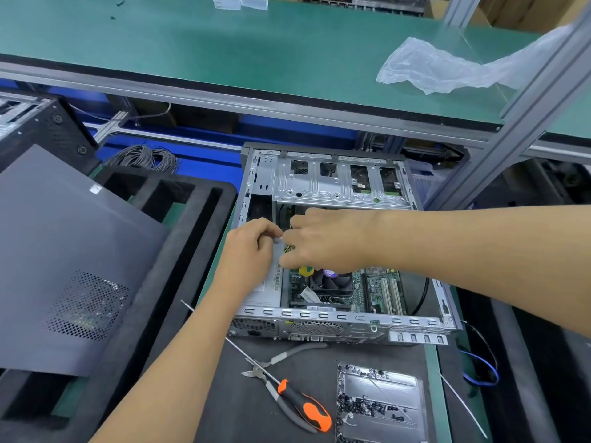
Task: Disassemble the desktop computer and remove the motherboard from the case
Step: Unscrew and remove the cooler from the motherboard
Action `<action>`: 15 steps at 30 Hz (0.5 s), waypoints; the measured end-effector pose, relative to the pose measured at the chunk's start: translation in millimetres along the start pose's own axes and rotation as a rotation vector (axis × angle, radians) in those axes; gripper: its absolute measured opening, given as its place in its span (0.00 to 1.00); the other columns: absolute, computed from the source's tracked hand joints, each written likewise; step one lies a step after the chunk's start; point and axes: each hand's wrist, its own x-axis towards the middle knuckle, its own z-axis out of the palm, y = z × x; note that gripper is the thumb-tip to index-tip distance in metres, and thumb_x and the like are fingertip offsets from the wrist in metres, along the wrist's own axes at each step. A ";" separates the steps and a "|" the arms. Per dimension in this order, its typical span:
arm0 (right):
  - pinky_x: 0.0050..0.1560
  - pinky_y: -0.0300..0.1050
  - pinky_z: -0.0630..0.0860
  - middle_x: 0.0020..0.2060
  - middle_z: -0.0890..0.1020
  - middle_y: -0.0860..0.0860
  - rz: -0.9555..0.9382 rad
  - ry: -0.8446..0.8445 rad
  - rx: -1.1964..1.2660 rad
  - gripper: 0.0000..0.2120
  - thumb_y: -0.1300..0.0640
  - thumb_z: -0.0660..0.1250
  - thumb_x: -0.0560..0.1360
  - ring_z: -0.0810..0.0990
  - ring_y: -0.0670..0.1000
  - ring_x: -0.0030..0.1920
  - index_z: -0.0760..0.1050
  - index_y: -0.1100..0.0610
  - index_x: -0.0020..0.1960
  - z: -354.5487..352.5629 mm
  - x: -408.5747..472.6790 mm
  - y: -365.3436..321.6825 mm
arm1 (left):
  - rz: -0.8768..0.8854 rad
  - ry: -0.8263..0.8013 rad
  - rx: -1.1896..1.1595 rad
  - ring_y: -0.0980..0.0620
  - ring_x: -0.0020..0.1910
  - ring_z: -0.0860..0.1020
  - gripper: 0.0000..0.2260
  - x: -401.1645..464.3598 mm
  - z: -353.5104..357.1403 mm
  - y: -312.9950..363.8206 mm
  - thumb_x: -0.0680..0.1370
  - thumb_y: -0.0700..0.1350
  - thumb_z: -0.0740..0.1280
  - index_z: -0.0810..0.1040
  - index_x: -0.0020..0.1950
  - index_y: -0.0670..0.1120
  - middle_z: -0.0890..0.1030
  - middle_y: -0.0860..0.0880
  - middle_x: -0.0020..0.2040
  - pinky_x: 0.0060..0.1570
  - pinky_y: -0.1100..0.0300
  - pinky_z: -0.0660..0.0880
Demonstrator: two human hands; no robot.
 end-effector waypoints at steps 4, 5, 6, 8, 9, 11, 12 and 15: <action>0.36 0.48 0.67 0.42 0.67 0.51 0.434 -0.244 0.457 0.26 0.42 0.71 0.73 0.72 0.54 0.41 0.63 0.55 0.59 -6.2 -4.4 3.3 | 0.021 -0.001 -0.002 0.64 0.39 0.77 0.15 -0.3 0.1 -0.7 0.74 0.29 0.59 0.82 0.44 0.44 0.82 0.53 0.40 0.37 0.75 0.69; 0.31 0.47 0.65 0.39 0.66 0.51 0.533 -0.308 0.493 0.27 0.37 0.69 0.72 0.70 0.53 0.35 0.63 0.56 0.54 -8.8 -4.5 4.3 | 0.018 0.000 -0.004 0.63 0.40 0.78 0.15 -0.5 -0.1 -1.1 0.74 0.30 0.58 0.82 0.44 0.44 0.83 0.53 0.41 0.37 0.74 0.70; 0.29 0.46 0.63 0.37 0.65 0.51 0.590 -0.347 0.476 0.26 0.34 0.65 0.73 0.67 0.52 0.33 0.64 0.57 0.49 -10.0 -4.5 3.8 | 0.016 0.000 0.000 0.61 0.41 0.78 0.15 -0.8 -0.1 -1.6 0.74 0.30 0.59 0.82 0.44 0.44 0.83 0.53 0.41 0.38 0.73 0.71; 0.31 0.46 0.65 0.37 0.68 0.52 0.587 -0.346 0.377 0.24 0.36 0.57 0.79 0.70 0.53 0.34 0.70 0.58 0.46 -11.2 -4.8 0.1 | 0.017 0.000 0.004 0.59 0.40 0.78 0.15 -0.1 0.7 -2.2 0.74 0.30 0.59 0.82 0.44 0.44 0.83 0.52 0.42 0.36 0.72 0.71; 0.34 0.47 0.67 0.41 0.72 0.53 0.538 -0.308 0.283 0.22 0.39 0.54 0.81 0.74 0.55 0.38 0.72 0.58 0.51 -12.1 -5.3 -3.1 | 0.018 0.000 0.004 0.59 0.39 0.77 0.15 0.3 1.1 -1.9 0.74 0.30 0.59 0.82 0.45 0.44 0.83 0.52 0.42 0.35 0.71 0.71; 0.39 0.50 0.70 0.51 0.76 0.56 0.346 -0.175 0.051 0.17 0.47 0.55 0.83 0.78 0.59 0.49 0.69 0.58 0.63 -10.9 -5.6 -8.2 | 0.016 0.001 0.006 0.59 0.38 0.77 0.15 0.2 0.7 -0.8 0.74 0.30 0.59 0.82 0.44 0.44 0.82 0.52 0.41 0.35 0.71 0.71; 0.42 0.51 0.72 0.54 0.75 0.56 0.212 -0.101 -0.042 0.14 0.52 0.56 0.83 0.78 0.59 0.52 0.67 0.57 0.64 -9.5 -5.4 -9.5 | 0.012 -0.001 0.006 0.60 0.37 0.77 0.15 -0.1 0.2 -0.2 0.74 0.30 0.58 0.82 0.44 0.44 0.82 0.53 0.40 0.34 0.72 0.70; 0.51 0.53 0.75 0.58 0.72 0.55 0.008 -0.013 -0.070 0.14 0.55 0.61 0.80 0.76 0.57 0.54 0.66 0.56 0.65 -5.6 -0.4 -8.9 | 0.011 -0.008 0.003 0.64 0.34 0.74 0.15 -0.4 -0.7 1.2 0.73 0.29 0.58 0.80 0.41 0.44 0.79 0.55 0.36 0.32 0.74 0.67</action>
